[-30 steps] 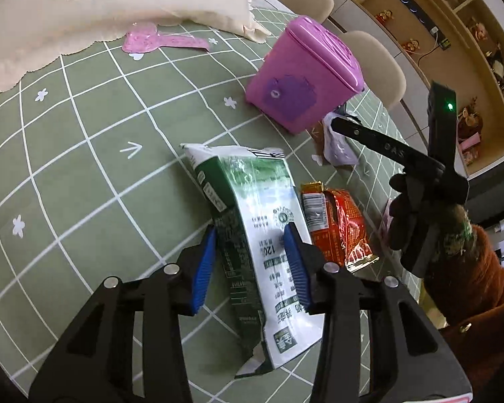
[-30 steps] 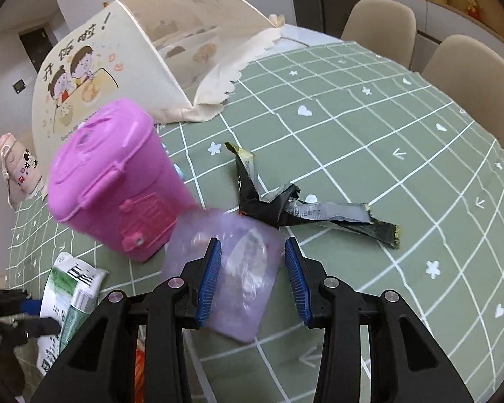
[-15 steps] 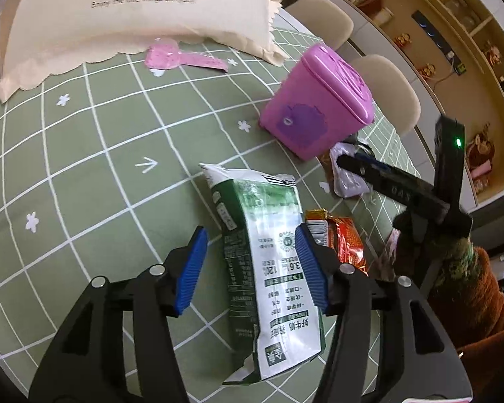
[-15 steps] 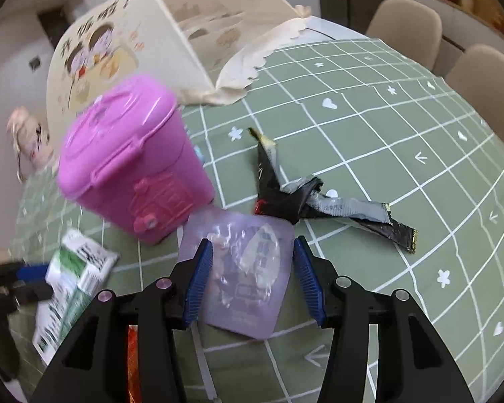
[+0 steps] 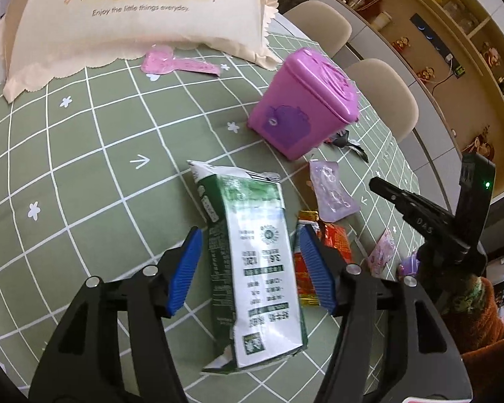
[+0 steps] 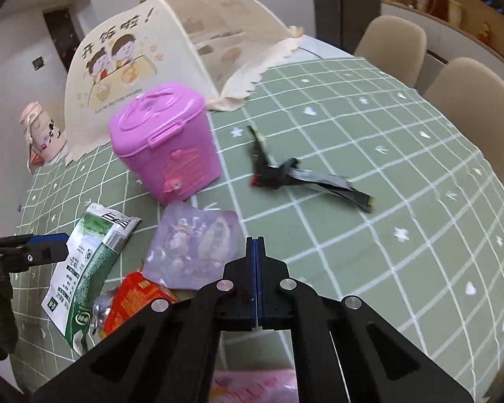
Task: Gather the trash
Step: 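Grasp black strap with right tool while left tool holds milk carton, then carry milk carton and black strap toward yellow bag with both tools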
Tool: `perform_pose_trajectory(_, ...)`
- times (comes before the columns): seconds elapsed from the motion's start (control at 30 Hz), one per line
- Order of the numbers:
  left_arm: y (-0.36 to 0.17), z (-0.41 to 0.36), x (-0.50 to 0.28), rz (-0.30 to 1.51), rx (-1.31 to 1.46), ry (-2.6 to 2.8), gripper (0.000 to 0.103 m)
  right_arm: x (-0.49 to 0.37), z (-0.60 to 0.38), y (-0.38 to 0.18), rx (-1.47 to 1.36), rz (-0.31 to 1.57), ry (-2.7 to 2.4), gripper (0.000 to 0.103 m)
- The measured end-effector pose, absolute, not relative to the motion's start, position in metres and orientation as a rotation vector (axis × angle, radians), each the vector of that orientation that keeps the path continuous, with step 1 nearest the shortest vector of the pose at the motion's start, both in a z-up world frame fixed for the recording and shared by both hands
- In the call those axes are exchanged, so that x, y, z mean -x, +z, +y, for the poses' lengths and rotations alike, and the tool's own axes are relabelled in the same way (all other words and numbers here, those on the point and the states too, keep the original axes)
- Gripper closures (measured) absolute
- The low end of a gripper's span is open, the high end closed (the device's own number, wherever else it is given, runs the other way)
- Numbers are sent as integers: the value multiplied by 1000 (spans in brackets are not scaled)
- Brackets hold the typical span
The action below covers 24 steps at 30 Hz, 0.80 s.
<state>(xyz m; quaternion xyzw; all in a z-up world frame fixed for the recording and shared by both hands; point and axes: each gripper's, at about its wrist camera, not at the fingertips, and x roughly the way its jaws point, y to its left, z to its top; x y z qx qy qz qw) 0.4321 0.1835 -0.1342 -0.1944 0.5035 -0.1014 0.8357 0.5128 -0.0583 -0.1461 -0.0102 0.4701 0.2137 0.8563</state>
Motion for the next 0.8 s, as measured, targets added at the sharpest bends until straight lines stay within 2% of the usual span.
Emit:
perform_pose_trajectory(0.1, -135, 171, -433, 1084, 344, -155, 46, -515, -69, -150, -41, 1012, 464, 99)
perform_pose_trajectory(0.23, -139, 157, -434, 1114, 272, -96, 46, -527, -70, -139, -60, 954, 501, 97)
perform_pose_trajectory(0.27, -140, 153, -434, 1121, 255, -94, 46, -535, -66, -133, -22, 928, 513, 91)
perform_pose_trajectory(0.3, -141, 150, -434, 1126, 245, -97, 46, -542, -60, -129, 17, 913, 534, 78)
perform_pose_trajectory(0.37, -143, 144, -433, 1138, 231, -110, 46, -560, -47, -126, 118, 893, 601, 66)
perform_pose_trajectory(0.67, -139, 152, -429, 1107, 297, -160, 46, -602, -23, -167, 370, 951, 734, 66)
perform_pose_trajectory(0.8, -141, 156, -430, 1110, 308, -158, 45, -605, -21, -173, 367, 994, 696, 66)
